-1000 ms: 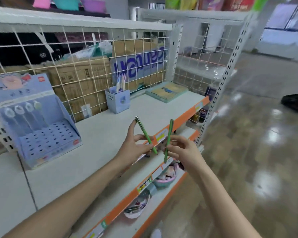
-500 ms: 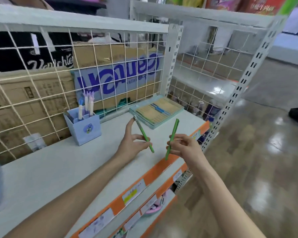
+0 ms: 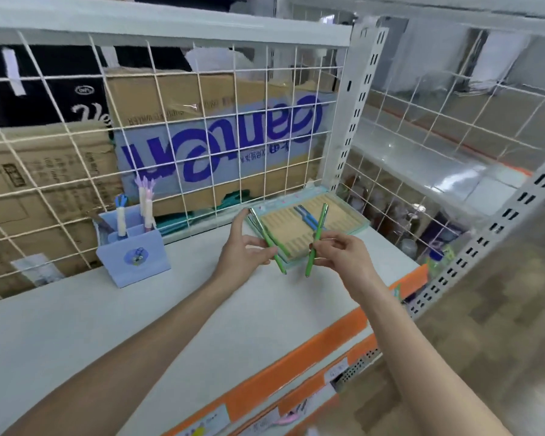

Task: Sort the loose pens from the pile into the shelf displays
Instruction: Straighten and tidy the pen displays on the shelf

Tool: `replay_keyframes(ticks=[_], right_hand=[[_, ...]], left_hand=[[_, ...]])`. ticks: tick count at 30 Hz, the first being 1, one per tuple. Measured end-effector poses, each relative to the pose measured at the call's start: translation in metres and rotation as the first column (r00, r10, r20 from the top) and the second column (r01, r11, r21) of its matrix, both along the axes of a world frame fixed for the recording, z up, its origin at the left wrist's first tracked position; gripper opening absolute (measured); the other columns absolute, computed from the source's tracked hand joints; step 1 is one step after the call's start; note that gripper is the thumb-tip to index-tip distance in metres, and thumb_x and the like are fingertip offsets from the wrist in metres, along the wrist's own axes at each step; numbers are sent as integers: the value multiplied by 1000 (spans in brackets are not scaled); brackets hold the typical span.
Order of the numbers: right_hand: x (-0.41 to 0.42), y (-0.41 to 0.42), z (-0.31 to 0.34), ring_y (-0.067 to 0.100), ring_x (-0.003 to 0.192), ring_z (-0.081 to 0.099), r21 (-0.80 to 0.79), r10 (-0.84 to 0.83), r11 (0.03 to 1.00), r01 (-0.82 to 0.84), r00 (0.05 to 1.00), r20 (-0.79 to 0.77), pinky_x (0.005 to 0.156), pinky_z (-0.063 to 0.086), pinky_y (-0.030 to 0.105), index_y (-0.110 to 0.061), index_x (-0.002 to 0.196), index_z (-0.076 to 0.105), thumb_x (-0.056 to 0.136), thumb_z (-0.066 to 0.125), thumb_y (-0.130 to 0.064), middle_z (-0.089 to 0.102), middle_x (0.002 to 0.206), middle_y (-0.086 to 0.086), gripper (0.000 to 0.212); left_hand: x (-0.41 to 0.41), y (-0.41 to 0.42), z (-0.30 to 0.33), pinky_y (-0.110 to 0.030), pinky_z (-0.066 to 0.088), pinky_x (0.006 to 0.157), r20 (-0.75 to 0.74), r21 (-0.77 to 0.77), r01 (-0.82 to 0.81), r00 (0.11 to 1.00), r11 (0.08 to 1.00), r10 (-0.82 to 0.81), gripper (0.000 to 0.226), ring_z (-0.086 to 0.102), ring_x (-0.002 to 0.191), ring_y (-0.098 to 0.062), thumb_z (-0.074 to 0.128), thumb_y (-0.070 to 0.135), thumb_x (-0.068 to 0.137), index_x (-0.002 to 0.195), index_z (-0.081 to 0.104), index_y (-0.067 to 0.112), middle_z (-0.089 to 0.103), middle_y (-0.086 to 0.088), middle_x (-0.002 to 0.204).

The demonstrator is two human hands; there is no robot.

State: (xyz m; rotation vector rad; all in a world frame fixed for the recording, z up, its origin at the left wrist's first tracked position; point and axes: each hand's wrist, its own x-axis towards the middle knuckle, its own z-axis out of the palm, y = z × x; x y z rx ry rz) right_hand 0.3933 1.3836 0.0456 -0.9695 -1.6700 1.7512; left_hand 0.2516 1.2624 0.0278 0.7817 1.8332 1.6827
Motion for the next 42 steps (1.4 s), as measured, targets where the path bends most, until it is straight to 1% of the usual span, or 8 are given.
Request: replay_keyframes(ticks=[5, 10, 18, 21, 28, 33, 36, 42], right_hand=[[-35, 54, 1, 11, 53, 58, 46, 122, 991, -124, 992, 45, 53, 51, 20, -2, 90, 58, 83, 61, 7, 57, 77, 15, 12], [-55, 88, 2, 4, 45, 57, 64, 257, 963, -260, 965, 53, 47, 48, 14, -2, 88, 58, 83, 62, 7, 58, 73, 15, 11], [-79, 108, -10, -6, 40, 51, 79, 456, 882, -465, 883, 114, 41, 37, 8, -10, 76, 55, 82, 64, 5, 57, 59, 0, 19], [-83, 110, -18, -6, 39, 49, 99, 531, 831, -547, 834, 152, 42, 37, 7, -12, 73, 54, 81, 65, 6, 56, 45, -9, 22], [-89, 117, -37, -7, 45, 47, 195, 595, 730, -656, 749, 292, 53, 38, 6, -15, 78, 55, 82, 66, 1, 55, 64, 3, 21], [-95, 118, -52, 10, 64, 50, 242, 578, 711, -660, 745, 334, 63, 40, 14, -18, 78, 54, 81, 68, -3, 57, 74, 6, 21], [-98, 116, -59, 10, 69, 50, 310, 535, 699, -645, 759, 373, 59, 37, 8, -12, 89, 63, 79, 71, -9, 56, 78, 2, 13], [-101, 113, -68, 16, 79, 52, 435, 452, 642, -632, 770, 450, 57, 32, 6, -2, 95, 70, 79, 72, -16, 62, 100, 18, 22]], left_hand=[[-10, 37, -11, -34, 53, 79, -59, -56, -136, 989, 989, 132, 85, 68, 75, -20, 76, 9, 76, 142, 26, 28, 67, -3, 80], [-12, 65, -16, -7, 42, 67, -132, -108, -278, 956, 954, 263, 73, 62, 73, -10, 73, 17, 80, 138, 31, 24, 69, -2, 79], [-9, 79, -30, -33, 40, 97, -285, -277, -399, 903, 874, 321, 73, 63, 93, -13, 74, 30, 78, 136, 31, 29, 69, 11, 78], [-6, 79, -27, -28, 33, 97, -310, -307, -392, 903, 867, 298, 75, 58, 97, -8, 73, 32, 79, 140, 29, 28, 70, 9, 86], [-5, 87, -21, -24, 15, 84, -453, -425, -363, 878, 829, 153, 72, 49, 98, 1, 70, 40, 80, 140, 32, 30, 71, 11, 90], [-6, 90, -35, -38, 12, 102, -558, -445, -472, 811, 761, 177, 69, 44, 119, -7, 67, 49, 78, 137, 38, 32, 68, 18, 87], [-2, 89, -40, -37, 3, 105, -628, -444, -516, 762, 733, 157, 63, 34, 125, -8, 64, 50, 80, 136, 40, 34, 64, 20, 86], [6, 92, -43, -37, -4, 105, -766, -421, -594, 638, 686, 81, 49, 27, 131, -14, 58, 52, 83, 129, 51, 35, 63, 15, 105]])
